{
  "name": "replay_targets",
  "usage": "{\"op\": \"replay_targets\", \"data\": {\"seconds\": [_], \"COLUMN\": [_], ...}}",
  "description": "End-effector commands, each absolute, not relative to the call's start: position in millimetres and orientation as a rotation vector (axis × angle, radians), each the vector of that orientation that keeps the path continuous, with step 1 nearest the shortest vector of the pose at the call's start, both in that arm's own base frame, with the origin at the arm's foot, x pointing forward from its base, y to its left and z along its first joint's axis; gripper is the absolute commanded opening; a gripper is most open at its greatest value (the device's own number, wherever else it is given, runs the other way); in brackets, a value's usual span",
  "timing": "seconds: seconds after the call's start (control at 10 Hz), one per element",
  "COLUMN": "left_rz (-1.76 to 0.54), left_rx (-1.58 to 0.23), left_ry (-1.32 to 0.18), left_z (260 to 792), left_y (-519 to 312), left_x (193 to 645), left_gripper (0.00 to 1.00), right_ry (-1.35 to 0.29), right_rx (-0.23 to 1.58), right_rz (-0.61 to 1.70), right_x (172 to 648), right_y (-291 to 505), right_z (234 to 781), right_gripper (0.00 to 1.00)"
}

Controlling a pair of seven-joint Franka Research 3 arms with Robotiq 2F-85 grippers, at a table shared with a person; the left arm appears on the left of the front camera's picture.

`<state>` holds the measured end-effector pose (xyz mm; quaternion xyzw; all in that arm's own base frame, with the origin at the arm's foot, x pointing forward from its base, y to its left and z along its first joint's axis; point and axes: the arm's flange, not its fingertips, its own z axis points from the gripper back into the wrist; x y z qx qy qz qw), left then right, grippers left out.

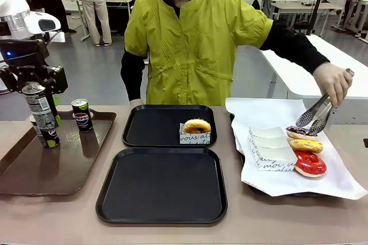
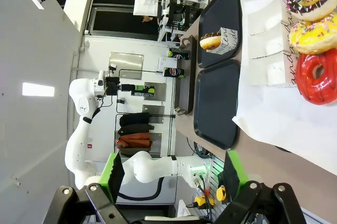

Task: Set up donuts and drinks on trays.
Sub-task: Pick up one Pepsi coke and place it on the Flat Tray.

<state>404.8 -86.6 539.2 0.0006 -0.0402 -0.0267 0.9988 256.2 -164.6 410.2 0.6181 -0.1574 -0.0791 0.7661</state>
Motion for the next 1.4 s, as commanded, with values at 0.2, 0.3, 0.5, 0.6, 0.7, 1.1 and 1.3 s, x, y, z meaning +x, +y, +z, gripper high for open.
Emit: {"op": "replay_targets", "data": {"seconds": [0.2,0.3,0.5,0.6,0.7,1.1,1.3], "left_rz": [-0.053,-0.102,-0.205,-0.220,-0.257,-0.412,-0.445], "left_rx": [0.001,0.021,0.071,0.074,0.084,0.086,0.085], "left_ry": [-0.079,-0.106,-0.126,-0.125,-0.114,-0.129,0.024], "left_z": [537.5,531.6,530.7,527.4,523.8,479.8,489.6], "left_y": [-86.7,-111.1,-152.8,-168.5,-190.5,-282.9,-254.1], "left_x": [406.2,412.1,436.4,442.3,459.4,522.5,493.7], "left_gripper": [0.59,0.59,0.59,0.59,0.59,0.59,0.59], "right_ry": [-0.360,-0.360,-0.360,-0.360,-0.360,-0.360,-0.360], "right_rx": [1.350,1.350,1.350,1.350,1.350,1.350,1.350], "right_rz": [-0.171,-0.171,-0.171,-0.171,-0.171,-0.171,-0.171], "right_x": [258.0,258.0,258.0,258.0,258.0,258.0,258.0], "right_y": [-164.9,-164.9,-164.9,-164.9,-164.9,-164.9,-164.9], "right_z": [410.6,410.6,410.6,410.6,410.6,410.6,410.6], "right_gripper": [1.00,1.00,1.00,1.00,1.00,1.00,1.00]}}
